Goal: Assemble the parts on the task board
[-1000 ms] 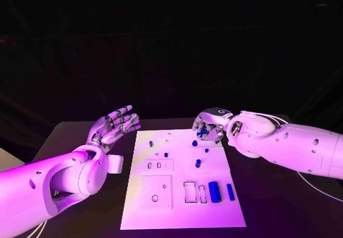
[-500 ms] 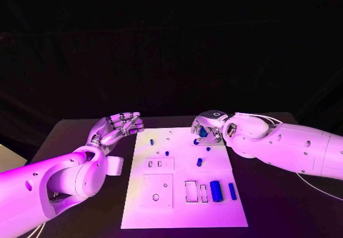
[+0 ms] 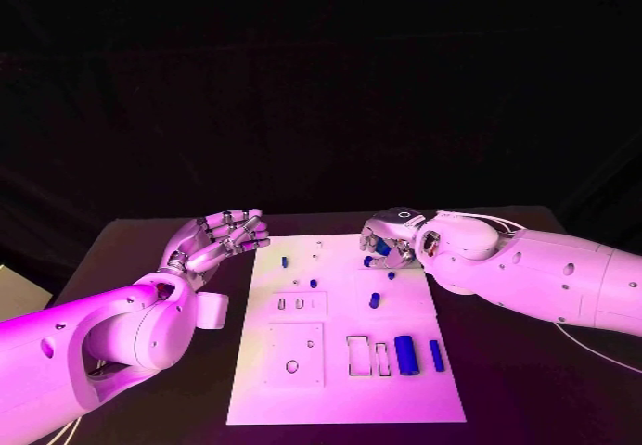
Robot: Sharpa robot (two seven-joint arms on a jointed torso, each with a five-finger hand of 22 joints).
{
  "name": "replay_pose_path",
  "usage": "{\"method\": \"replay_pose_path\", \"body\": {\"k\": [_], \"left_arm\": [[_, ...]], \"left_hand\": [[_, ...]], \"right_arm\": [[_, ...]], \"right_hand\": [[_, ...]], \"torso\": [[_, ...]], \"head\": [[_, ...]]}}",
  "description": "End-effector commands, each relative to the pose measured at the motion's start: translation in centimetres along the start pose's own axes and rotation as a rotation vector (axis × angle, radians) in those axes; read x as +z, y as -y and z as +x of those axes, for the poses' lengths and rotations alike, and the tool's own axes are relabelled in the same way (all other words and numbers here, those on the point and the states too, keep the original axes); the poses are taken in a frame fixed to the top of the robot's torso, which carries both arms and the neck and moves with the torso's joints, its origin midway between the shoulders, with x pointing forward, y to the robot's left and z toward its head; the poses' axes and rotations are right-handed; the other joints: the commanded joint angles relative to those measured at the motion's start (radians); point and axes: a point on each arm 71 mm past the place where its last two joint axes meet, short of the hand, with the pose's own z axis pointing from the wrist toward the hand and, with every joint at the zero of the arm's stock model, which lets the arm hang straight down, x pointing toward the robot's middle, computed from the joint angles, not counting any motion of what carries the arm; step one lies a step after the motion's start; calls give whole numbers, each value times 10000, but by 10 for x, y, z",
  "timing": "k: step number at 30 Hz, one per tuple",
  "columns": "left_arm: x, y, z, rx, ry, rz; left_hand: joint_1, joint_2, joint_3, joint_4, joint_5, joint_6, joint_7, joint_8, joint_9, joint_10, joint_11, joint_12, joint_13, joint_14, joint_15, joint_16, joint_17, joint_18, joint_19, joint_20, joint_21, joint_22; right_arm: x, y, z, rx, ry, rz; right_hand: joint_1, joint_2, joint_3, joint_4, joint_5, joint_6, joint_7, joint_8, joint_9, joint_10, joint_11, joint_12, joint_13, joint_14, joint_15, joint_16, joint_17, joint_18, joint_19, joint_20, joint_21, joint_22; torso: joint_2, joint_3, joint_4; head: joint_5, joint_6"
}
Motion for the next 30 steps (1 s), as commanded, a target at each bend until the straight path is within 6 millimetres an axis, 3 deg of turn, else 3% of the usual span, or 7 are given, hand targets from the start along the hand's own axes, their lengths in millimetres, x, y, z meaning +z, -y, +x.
{"method": "replay_pose_path", "body": {"k": [1,7,13,22,30], "left_arm": [[0,2,3,-170,-233,36],[0,1,2,-184,-235,18],[0,1,2,-196,-242,9],[0,1,2,-207,-256,5],[1,1,2,-208,-258,-20]], "left_hand": [[-32,-90,63,19,-45,-52,660,69,9,-61,-1,-45,-16,-89,6,53,12,155,21,4,7,-11],[-32,-90,63,19,-45,-52,660,69,9,-61,-1,-45,-16,-89,6,53,12,155,21,4,7,-11],[-35,-93,88,16,-45,-56,662,94,14,-80,4,-55,-22,-120,12,62,21,153,15,5,3,-17],[-35,-93,88,16,-45,-56,662,94,14,-80,4,-55,-22,-120,12,62,21,153,15,5,3,-17],[-38,-93,102,15,-45,-58,664,107,16,-83,6,-57,-24,-130,14,70,27,152,13,5,1,-20]], "right_arm": [[1,0,3,-247,-335,66],[1,0,5,-263,-487,63],[2,-1,6,-263,-519,31],[4,-3,7,-253,-518,-4],[4,-5,5,-152,-214,-41]], "right_hand": [[87,18,-20,58,55,16,-24,-49,16,-36,12,-24,13,141,39,134,124,-96,100,-7,163,199],[92,138,98,194,197,208,-98,91,113,192,-46,-8,25,241,-1,861,882,-234,347,-25,1045,1272],[97,204,207,252,241,297,-128,176,177,328,-75,-1,28,272,-23,1167,1185,-305,446,-36,1456,1785],[89,266,323,302,287,348,-150,252,251,433,-100,-10,25,283,-42,1410,1409,-351,496,-49,1743,2143],[94,370,468,327,409,494,-221,422,412,708,-178,14,53,281,-105,1666,1630,-400,547,-88,2072,2561]], "torso": [[43,7,-3],[62,9,-1],[84,19,-12],[110,22,7],[125,25,-12]], "head": [[15,-3],[12,-10],[32,0],[50,-20],[64,-32]]}}
